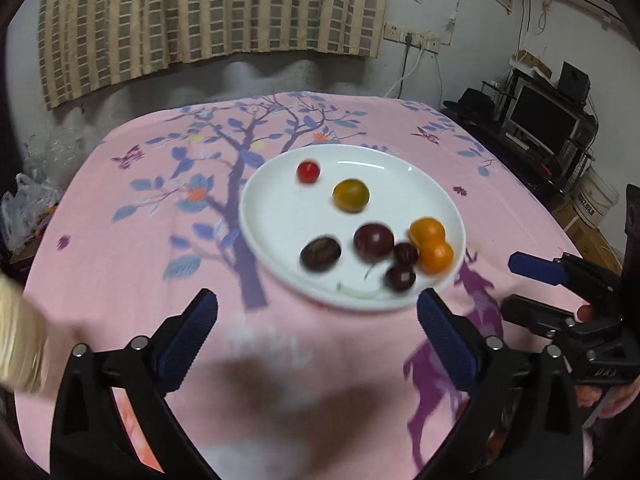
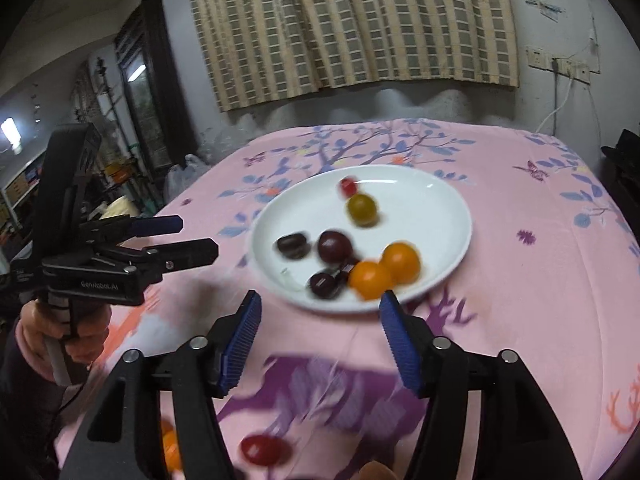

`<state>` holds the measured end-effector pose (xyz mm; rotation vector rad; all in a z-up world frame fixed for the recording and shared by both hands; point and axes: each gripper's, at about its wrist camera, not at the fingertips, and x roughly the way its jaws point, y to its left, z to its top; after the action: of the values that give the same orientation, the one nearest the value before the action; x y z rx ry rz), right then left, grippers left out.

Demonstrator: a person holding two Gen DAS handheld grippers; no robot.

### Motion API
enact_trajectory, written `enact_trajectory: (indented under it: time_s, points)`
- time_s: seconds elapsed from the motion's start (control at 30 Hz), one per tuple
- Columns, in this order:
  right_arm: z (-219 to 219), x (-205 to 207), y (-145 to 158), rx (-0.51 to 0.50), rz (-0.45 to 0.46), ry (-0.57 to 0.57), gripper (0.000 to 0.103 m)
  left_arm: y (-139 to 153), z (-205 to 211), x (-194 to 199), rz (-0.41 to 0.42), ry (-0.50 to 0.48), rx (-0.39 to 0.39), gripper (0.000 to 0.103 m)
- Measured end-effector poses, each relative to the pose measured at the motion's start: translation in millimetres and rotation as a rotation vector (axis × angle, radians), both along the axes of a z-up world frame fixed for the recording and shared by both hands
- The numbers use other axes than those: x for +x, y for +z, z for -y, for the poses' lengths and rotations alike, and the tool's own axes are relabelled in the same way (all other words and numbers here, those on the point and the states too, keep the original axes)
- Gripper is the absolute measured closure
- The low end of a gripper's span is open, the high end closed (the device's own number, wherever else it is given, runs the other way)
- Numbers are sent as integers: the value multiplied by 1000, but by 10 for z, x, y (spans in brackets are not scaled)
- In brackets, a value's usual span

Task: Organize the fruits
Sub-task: 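Grasp an orange tomato with the right tool while the left grasps a red tomato, both releasing on the plate, then drop a passion fruit on the plate with the right tool while the left drops a dark plum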

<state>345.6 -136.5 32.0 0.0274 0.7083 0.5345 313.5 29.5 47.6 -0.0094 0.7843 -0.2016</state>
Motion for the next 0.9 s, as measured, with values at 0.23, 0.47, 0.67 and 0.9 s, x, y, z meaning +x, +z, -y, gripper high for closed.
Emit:
enact_trajectory:
  time_s: [0.23,0.47,0.67,0.9]
  points:
    - [58,-763,-75,-51,47,-86,31,-243,-311,-760,-5,73,-80,5]
    - [324,-737,-385,44,-178,-136,41,-328,-286,-982,12,99,10,5]
    - [335,-760,-523,25,-242,-134,48,-310,-377,-1035,13,111,-10,5]
    - [248,-815,-594,-25,-257,-96,48,-347,-429,-1147,9,96,-15,5]
